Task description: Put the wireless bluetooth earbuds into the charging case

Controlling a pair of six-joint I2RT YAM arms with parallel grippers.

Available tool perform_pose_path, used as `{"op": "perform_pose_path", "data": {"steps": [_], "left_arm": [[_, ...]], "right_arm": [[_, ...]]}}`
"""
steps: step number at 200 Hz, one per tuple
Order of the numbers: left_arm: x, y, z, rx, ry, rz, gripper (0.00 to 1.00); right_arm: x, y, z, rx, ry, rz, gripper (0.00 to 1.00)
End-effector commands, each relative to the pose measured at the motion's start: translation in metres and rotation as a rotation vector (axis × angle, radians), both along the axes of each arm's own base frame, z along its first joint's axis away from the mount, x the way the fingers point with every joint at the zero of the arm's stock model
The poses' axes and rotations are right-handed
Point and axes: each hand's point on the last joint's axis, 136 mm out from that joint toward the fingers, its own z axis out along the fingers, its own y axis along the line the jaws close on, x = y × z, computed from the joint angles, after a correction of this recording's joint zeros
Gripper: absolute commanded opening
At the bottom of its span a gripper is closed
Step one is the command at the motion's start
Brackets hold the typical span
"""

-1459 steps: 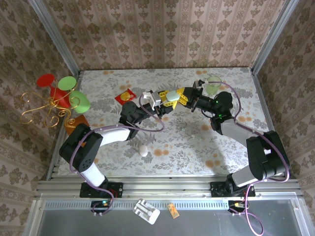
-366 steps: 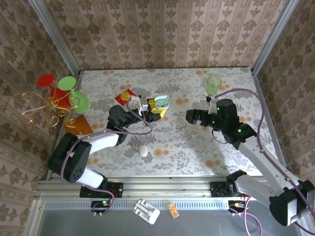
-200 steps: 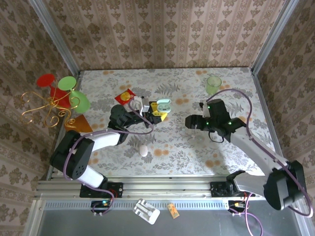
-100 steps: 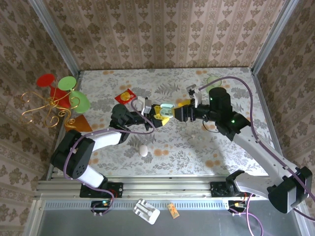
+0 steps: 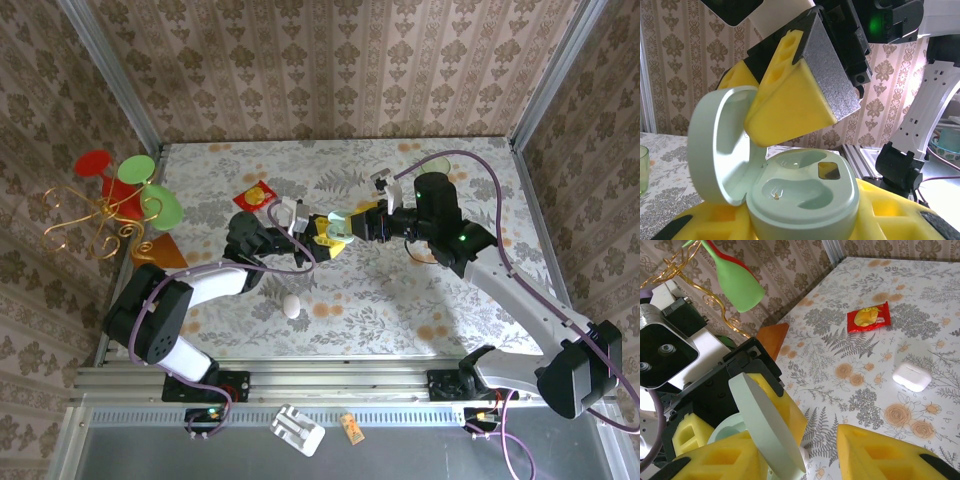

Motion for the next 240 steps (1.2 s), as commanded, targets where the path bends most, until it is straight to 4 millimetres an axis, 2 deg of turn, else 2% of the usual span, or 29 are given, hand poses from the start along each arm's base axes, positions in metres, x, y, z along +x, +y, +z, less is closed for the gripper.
{"op": "perform_pose_path", "data": {"steps": [1,34,55,69,85,113,136,152,169,184,204,213,240], "left_arm": [[-0.010,-0.001,0.017,-0.035,-0.073,-0.054,0.11],[-0.011,-0.001,0.019,-0.038,-0.086,-0.053,0.11],[-0.009,-0.001,0.019,-0.038,-0.081,-0.049,0.11],[-0.007,-0.001,0.019,-0.040,-0.083,-0.037,0.11],[-0.002,0.000,0.018,-0.042,-0.081,-0.015,0.11],[0.011,0.004,0.015,-0.045,-0.083,0.046,0.11],[0.020,0.008,0.013,-0.047,-0.083,0.094,0.11],[0.022,0.010,0.013,-0.049,-0.088,0.108,0.11],[0.023,0.012,0.013,-0.051,-0.104,0.123,0.11],[0.024,0.013,0.013,-0.052,-0.112,0.136,0.11],[0.024,0.014,0.015,-0.057,-0.119,0.140,0.11],[0.023,0.014,0.017,-0.059,-0.122,0.138,0.11],[0.022,0.015,0.017,-0.060,-0.127,0.141,0.11]], "right_arm": [[0.012,-0.006,0.008,0.001,-0.002,-0.058,0.37],[0.018,-0.008,0.002,-0.007,0.032,-0.082,0.34],[0.013,-0.006,0.008,0.009,0.020,-0.054,0.36],[0.008,-0.004,0.014,0.027,0.005,-0.030,0.43],[0.001,-0.003,0.023,0.049,-0.013,-0.004,0.56],[-0.009,-0.012,0.037,0.069,-0.060,-0.033,0.70],[-0.014,-0.030,0.042,0.079,-0.093,-0.120,0.80],[-0.009,-0.057,0.038,0.086,-0.104,-0.276,0.85],[-0.002,-0.096,0.022,0.077,-0.060,-0.480,0.85],[-0.002,-0.129,-0.002,0.042,0.007,-0.641,0.83],[-0.008,-0.159,-0.043,-0.053,0.129,-0.777,0.82],[-0.012,-0.167,-0.062,-0.101,0.193,-0.810,0.81],[-0.019,-0.170,-0.114,-0.194,0.380,-0.832,0.76]]}}
